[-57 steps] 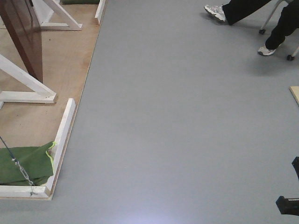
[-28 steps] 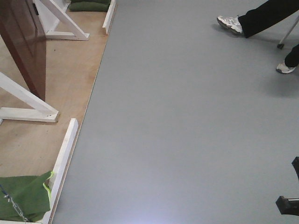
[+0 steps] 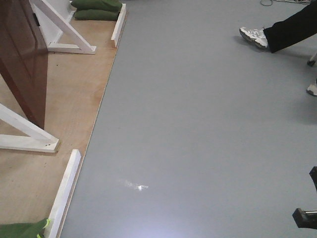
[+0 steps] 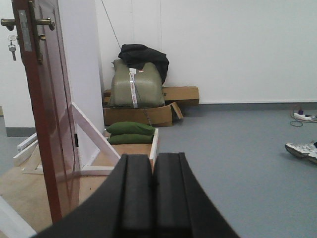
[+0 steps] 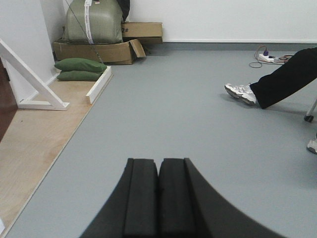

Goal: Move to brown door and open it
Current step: 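Drive closer and stop beside the brown door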

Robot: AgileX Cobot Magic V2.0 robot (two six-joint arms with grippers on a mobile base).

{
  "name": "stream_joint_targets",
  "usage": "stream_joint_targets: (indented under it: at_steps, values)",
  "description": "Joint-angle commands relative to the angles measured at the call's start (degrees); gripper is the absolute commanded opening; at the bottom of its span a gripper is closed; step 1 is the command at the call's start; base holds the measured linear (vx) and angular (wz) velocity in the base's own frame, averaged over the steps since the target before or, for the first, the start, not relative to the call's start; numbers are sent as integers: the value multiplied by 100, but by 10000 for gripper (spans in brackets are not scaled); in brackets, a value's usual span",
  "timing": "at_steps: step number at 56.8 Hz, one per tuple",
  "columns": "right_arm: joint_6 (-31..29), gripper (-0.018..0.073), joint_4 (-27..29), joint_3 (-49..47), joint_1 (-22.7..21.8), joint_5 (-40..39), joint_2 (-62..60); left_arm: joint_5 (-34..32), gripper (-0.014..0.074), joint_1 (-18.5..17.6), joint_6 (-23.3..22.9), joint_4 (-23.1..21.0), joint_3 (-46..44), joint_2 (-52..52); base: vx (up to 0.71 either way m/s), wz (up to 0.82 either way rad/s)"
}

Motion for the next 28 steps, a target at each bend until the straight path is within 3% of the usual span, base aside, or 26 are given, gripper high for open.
stream_joint_targets:
  at_steps: [1, 28]
  values:
    - [-32, 0, 3, 39, -3, -468, -61, -457, -3, -2, -14, -20, -92, -81, 33, 1]
    - [-32, 0, 3, 39, -3, -468, -61, -457, -3, -2, -14, -20, -92, -81, 35, -3]
